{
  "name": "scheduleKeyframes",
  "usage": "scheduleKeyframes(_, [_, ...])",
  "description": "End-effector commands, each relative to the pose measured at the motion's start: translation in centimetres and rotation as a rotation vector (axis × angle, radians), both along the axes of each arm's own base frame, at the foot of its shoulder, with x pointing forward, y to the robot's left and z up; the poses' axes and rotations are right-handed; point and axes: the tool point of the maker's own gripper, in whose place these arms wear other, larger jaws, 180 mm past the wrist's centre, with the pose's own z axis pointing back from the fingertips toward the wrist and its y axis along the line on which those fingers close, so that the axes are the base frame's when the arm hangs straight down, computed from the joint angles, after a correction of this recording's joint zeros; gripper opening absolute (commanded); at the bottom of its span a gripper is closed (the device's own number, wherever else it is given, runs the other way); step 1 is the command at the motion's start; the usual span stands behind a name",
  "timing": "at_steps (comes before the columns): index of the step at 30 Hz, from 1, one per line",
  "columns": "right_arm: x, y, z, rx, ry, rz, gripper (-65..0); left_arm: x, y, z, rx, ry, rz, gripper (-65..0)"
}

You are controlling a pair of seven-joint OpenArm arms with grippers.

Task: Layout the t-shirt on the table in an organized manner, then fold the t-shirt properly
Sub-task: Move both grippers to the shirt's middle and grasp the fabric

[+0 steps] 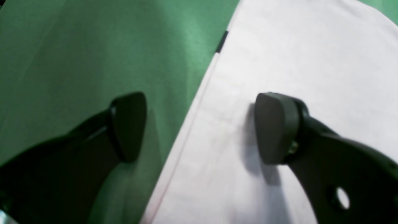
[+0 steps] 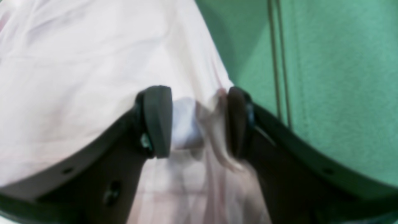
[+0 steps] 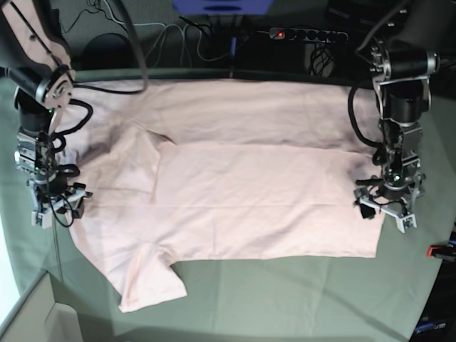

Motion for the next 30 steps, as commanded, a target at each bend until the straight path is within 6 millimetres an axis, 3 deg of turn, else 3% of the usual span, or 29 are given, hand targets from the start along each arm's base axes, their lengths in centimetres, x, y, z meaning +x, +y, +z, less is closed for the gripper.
scheduleKeyframes(1, [0.7, -0.8, 1.0, -0.011, -0.019, -0.005, -41.5, 1.8, 0.7, 2.2, 0.024, -0.066, 0.001, -12.8])
scheduleKeyframes(5, [0.5, -0.8, 0.9, -0.011, -0.016, -0.006, -57.9, 1.6, 0.7, 1.9, 0.022, -0.057, 0.001, -12.8])
scheduleKeyframes(7, [0.6, -0.7, 0.8, -0.009, -0.016, -0.005, -61.7, 1.6, 0.7, 1.7, 0.018, -0.048, 0.002, -12.9])
scheduleKeyframes(10, [0.6, -0.7, 0.8, -0.009, -0.016, -0.005, -61.1, 1.6, 0.1, 0.6, 0.013, -0.003, -0.015, -17.1])
scheduleKeyframes(15, [0.5, -0.8, 0.9, -0.011, -0.016, -0.006, -61.0, 1.4, -0.2, -0.3, 0.009, 0.030, -0.021, -38.9])
scheduleKeyframes(20, [0.5, -0.8, 0.9, -0.011, -0.016, -0.006, -61.0, 2.0, -0.3, 0.2, 0.007, 0.016, -0.021, -51.3])
scheduleKeyframes(23, [0.5, -0.8, 0.9, -0.011, -0.016, -0.006, -61.3, 2.1, -0.3, 0.4, 0.007, 0.013, -0.021, -63.0])
scheduleKeyframes(28, [1.0, -0.9, 1.5, -0.006, -0.041, -0.007, -61.5, 2.2, -0.2, 0.5, 0.004, 0.010, -0.016, -65.0])
scheduleKeyframes(30, [1.3, 0.0, 2.0, 0.039, -0.066, 0.025, -62.8, 2.9, -0.2, 1.6, 0.012, -0.023, -0.022, -65.0])
